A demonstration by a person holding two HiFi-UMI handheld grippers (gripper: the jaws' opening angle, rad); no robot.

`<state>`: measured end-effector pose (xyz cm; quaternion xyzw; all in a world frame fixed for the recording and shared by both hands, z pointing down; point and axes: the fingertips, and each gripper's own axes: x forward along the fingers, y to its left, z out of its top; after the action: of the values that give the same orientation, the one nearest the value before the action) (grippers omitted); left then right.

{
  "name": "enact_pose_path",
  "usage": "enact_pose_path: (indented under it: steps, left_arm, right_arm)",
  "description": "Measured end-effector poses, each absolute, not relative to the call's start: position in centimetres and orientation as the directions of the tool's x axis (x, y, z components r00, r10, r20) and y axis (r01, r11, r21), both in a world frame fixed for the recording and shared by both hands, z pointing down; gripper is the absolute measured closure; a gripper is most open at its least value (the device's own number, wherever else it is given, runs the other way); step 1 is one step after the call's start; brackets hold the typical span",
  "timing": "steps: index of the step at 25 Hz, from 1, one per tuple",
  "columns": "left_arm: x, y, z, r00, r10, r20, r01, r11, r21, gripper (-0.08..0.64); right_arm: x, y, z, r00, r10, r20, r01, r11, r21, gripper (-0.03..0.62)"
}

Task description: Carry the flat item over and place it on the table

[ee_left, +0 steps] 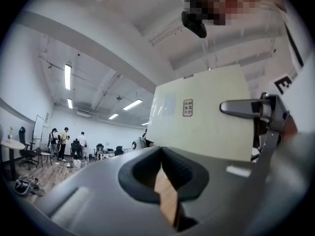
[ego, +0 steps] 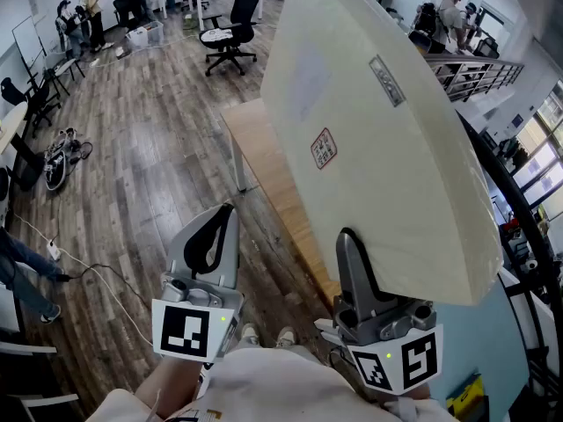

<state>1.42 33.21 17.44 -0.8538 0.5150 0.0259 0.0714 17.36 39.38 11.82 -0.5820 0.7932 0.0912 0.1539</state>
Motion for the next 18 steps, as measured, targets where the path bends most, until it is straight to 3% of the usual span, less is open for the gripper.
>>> enact_pose_path:
  steps: [18]
  left_arm:
    - [5.4,32.6,19.0,0.494,-0.866,-0.083,-0.869,-0.486,-0.098,0.557]
  right_arm:
    - [21.3,38.5,12.4,-0.273,-0.882,-0.384,-0.940,0.329,-0.089,0.308]
